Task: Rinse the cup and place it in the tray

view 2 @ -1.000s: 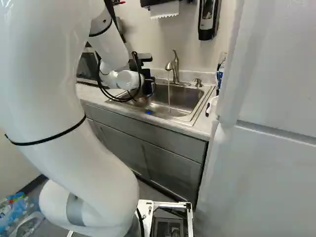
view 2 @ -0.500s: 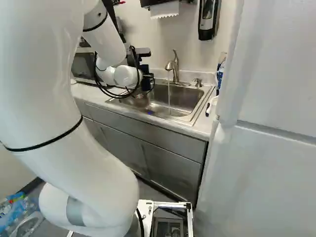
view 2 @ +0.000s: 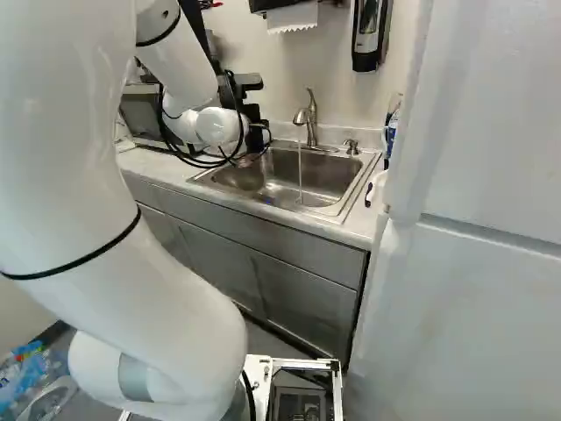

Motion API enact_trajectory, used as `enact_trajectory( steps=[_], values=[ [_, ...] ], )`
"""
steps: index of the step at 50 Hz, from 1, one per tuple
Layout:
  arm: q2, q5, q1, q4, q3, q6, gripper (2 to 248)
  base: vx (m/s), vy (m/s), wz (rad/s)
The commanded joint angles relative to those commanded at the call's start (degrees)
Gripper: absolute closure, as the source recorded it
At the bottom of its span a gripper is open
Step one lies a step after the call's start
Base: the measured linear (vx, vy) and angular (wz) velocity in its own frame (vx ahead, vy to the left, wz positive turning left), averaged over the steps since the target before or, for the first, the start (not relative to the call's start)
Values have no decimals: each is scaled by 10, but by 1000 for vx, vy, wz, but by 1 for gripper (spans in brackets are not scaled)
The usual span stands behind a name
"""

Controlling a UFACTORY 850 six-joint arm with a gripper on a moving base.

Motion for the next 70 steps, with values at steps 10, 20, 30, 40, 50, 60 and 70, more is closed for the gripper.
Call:
enact_trajectory(
  steps=[10,20,30,40,50,60,70],
  values=[
    [8,-5,0,0,-5,0,124,0,0,0],
    [15,-16,0,0,-10,0,124,0,0,0],
    [21,-29,1,0,-16,0,124,0,0,0],
    [19,-47,5,0,-30,0,124,0,0,0],
    [16,-68,10,0,-42,0,124,0,0,0],
    [12,-76,14,0,-46,0,124,0,0,0],
    [12,-76,14,0,-46,39,124,0,0,0]
  ],
)
